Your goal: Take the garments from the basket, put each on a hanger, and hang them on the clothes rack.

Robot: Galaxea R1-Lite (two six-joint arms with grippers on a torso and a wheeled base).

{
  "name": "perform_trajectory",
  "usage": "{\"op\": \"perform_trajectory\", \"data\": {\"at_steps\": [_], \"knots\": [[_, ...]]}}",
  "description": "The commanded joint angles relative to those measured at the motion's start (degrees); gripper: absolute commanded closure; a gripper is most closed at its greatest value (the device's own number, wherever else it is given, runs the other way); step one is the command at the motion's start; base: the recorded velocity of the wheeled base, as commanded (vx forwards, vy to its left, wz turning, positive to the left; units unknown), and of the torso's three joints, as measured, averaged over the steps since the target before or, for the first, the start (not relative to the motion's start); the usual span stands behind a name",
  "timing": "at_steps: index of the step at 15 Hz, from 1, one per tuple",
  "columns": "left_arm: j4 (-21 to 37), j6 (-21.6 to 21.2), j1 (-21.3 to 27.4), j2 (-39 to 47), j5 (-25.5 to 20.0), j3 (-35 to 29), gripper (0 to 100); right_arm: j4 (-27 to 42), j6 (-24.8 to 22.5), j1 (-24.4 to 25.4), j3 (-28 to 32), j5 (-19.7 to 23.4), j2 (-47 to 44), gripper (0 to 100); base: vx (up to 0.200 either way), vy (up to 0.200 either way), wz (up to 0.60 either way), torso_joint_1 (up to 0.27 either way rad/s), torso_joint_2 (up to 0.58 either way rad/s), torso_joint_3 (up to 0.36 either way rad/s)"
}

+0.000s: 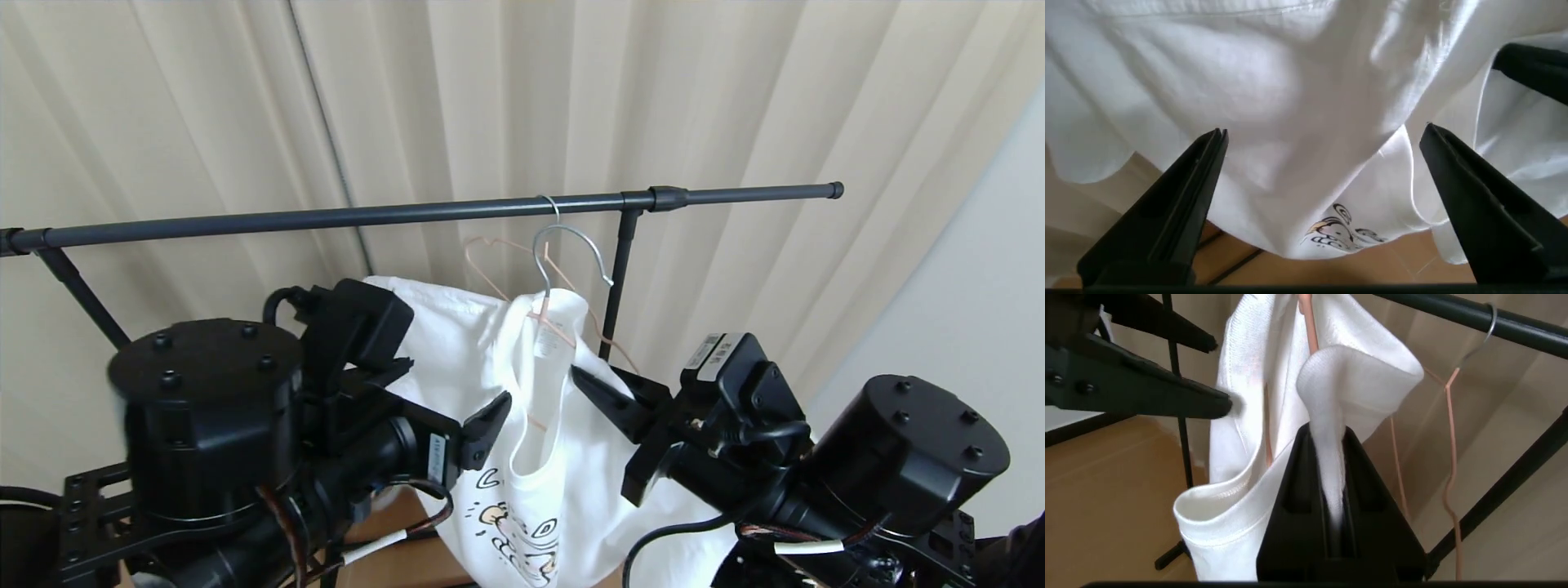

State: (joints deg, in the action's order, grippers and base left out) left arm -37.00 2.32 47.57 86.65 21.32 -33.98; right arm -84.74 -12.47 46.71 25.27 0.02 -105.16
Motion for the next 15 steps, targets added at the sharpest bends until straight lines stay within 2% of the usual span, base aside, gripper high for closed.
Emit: {"op": "perform_trajectory", "data": {"at_steps": [1,3,5,6,7,9,10,12,15], "knots": [[-0.1,-0.8,-3.1,-6.1,-0.6,2.9,0,0.1,0.0,-3.3,-0.5,2.7,1.8,100,0.000,0.000,0.00,0.000,0.00,0.000],[0.1,-2.1,-6.3,-8.3,-4.7,4.7,0,0.4,0.1,-6.9,-1.5,7.3,3.4,100,0.000,0.000,0.00,0.000,0.00,0.000],[0.1,-3.5,-12.4,-9.5,-12.2,6.5,0,0.2,0.1,-10.3,-3.5,14.3,5.0,100,0.000,0.000,0.00,0.000,0.00,0.000],[0.1,-3.5,-13.7,-9.6,-14.1,6.6,0,0.2,0.1,-11.1,-3.8,16.1,5.5,100,0.000,0.000,0.00,0.000,0.00,0.000],[0.0,-3.3,-17.5,-10.1,-20.2,6.9,0,0.1,0.1,-14.2,-5.1,21.0,6.9,100,0.000,0.000,0.00,0.000,0.00,0.000],[0.1,-3.3,-20.7,-10.3,-25.7,7.3,0,0.4,0.3,-17.3,-6.1,26.5,8.8,100,0.000,0.000,0.00,0.000,0.00,0.000],[0.1,-3.4,-22.3,-9.9,-28.0,7.3,0,0.6,0.4,-20.1,-7.2,32.0,10.3,100,0.000,0.000,0.00,0.000,0.00,0.000],[0.1,-3.5,-23.6,-9.0,-28.4,7.3,0,0.6,0.4,-23.4,-8.3,38.3,11.4,100,0.000,0.000,0.00,0.000,0.00,0.000],[-0.1,-3.5,-25.7,-5.6,-28.3,6.7,0,0.6,0.5,-25.8,-9.3,43.7,11.6,100,0.000,0.000,0.00,0.000,0.00,0.000]]}}
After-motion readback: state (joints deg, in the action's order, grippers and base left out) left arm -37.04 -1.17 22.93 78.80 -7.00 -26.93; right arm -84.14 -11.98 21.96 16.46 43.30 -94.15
